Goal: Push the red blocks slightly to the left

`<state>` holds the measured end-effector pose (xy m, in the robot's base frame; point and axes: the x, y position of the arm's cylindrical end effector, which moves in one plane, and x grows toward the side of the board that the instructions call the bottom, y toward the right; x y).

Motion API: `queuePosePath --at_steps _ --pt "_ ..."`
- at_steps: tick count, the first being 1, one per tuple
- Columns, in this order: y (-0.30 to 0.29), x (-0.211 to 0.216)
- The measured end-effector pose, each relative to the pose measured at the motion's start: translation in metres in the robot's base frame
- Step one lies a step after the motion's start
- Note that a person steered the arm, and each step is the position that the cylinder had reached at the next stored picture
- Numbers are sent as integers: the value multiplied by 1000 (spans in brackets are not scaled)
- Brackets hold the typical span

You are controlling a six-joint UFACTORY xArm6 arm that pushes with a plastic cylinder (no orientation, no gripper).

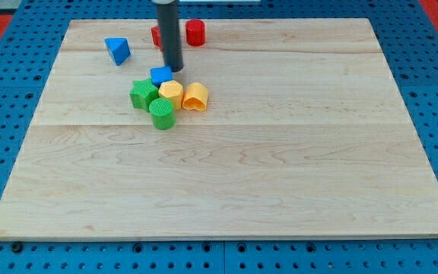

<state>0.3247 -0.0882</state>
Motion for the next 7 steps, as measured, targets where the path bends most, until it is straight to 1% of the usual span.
queuePosePath --at_steps 1,2,3,4,5,6,7 --pt "20 -8" --pt "72 -36" --pt "106 -76" --pt "104 -85" --pt "104 -85" --pt "154 -123" --pt "98 -131"
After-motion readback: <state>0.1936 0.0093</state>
